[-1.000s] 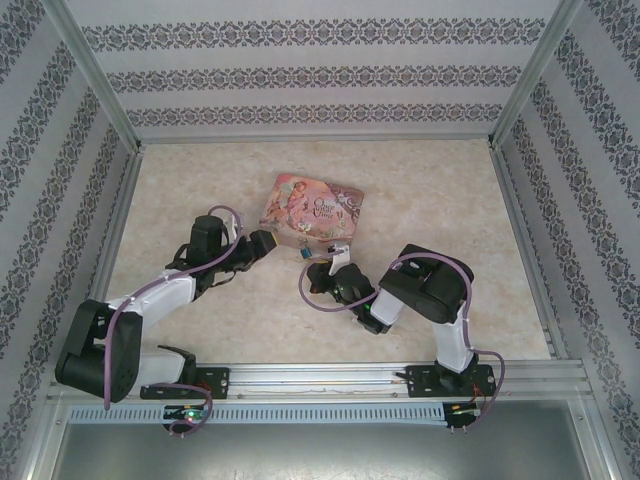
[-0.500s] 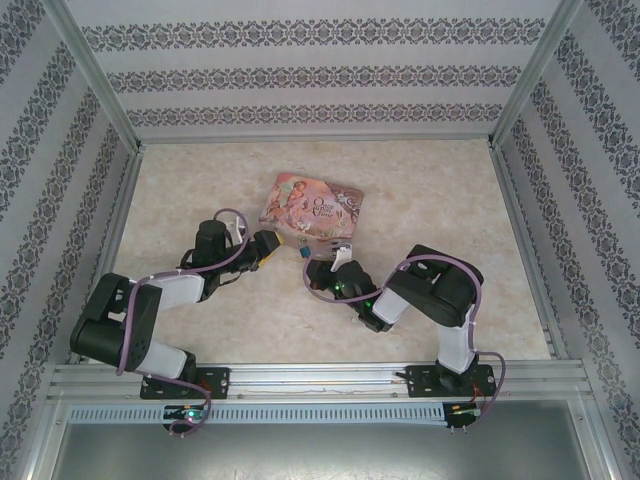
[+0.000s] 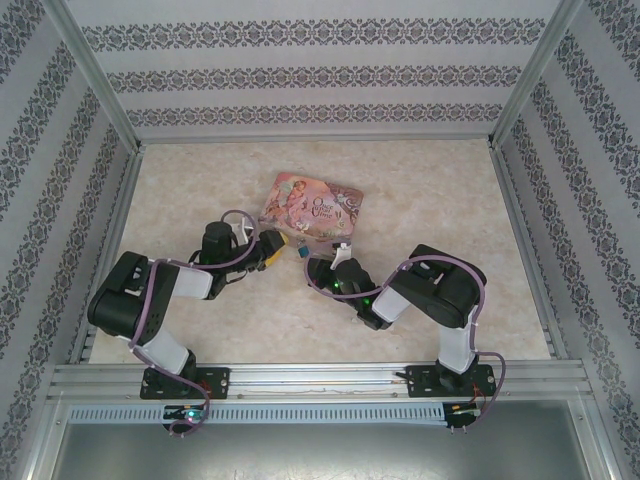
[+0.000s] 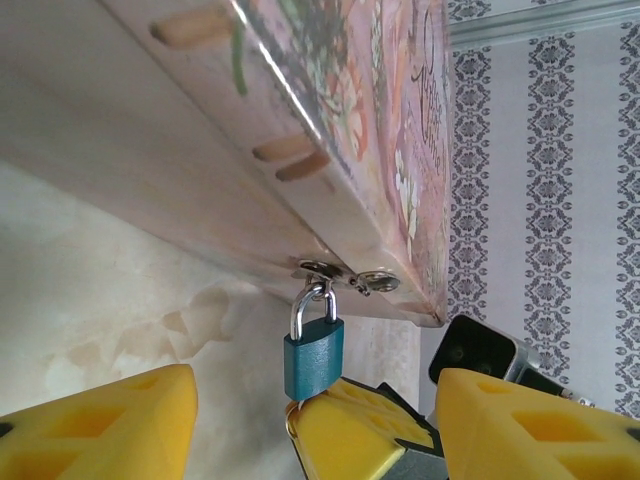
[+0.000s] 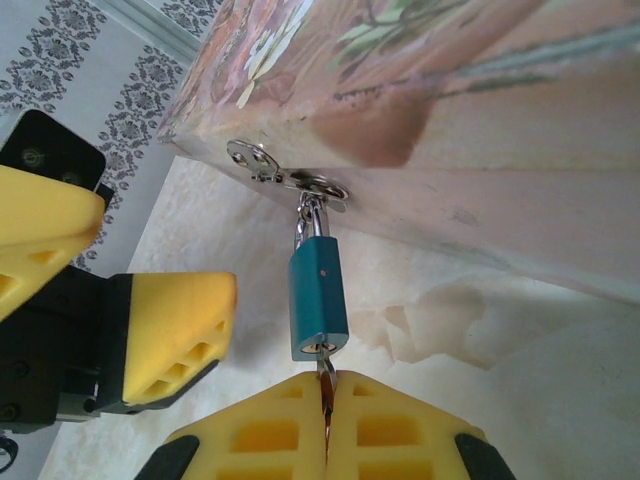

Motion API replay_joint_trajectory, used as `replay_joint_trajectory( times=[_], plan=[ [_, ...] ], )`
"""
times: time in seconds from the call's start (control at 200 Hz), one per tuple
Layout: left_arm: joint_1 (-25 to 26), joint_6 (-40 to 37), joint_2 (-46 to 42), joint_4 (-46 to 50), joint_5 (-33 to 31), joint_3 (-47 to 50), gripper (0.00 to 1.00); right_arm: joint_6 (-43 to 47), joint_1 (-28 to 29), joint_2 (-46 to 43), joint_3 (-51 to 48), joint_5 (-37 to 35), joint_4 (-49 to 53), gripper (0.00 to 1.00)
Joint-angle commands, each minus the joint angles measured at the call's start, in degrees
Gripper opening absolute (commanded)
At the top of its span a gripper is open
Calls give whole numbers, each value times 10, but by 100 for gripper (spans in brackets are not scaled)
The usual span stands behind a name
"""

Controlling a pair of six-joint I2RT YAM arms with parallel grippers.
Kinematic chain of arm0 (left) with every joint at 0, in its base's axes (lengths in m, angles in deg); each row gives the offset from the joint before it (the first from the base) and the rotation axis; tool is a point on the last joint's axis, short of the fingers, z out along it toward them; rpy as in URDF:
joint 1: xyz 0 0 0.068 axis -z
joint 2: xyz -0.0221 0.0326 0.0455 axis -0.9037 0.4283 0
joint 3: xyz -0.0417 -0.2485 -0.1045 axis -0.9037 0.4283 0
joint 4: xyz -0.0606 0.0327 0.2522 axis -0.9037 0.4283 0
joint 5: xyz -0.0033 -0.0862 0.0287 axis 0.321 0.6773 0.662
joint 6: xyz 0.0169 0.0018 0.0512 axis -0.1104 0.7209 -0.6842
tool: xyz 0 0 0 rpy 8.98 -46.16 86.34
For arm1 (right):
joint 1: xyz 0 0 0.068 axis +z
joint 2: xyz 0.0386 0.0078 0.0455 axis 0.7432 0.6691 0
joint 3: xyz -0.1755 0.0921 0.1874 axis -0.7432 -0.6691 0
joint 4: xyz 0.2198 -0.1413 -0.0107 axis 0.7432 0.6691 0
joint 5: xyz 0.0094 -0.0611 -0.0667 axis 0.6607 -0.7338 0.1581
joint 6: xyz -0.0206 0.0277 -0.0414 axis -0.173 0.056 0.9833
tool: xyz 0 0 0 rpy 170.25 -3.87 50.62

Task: Unlock the padlock with the key

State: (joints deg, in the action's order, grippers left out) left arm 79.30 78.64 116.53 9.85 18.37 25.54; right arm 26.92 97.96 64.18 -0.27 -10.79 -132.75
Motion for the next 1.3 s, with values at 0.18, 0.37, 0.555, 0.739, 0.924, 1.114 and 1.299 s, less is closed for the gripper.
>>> replay_joint_trajectory(
  times=[0.18, 0.37, 0.555, 0.739, 0.924, 1.114, 1.299],
  plan=[
    [31, 25, 47, -79, 13, -16, 61, -16, -8, -37, 15, 5, -18, 0],
    [42, 32, 74, -93, 15, -33, 59, -21, -8, -44, 12, 6, -14, 0],
    [54, 47, 100, -116, 15, -47, 56, -27, -8, -46, 13, 7, -12, 0],
    [59, 60, 121, -135, 17, -53, 51, -33, -9, -46, 16, 10, -7, 0],
    [60, 78, 140, -163, 15, -57, 47, -42, -9, -44, 18, 12, -7, 0],
    [66, 95, 157, -186, 13, -62, 46, -54, -10, -44, 20, 10, -6, 0],
    [71, 111, 164, -205, 2, -63, 44, -70, -10, -46, 21, 7, -5, 0]
  ],
)
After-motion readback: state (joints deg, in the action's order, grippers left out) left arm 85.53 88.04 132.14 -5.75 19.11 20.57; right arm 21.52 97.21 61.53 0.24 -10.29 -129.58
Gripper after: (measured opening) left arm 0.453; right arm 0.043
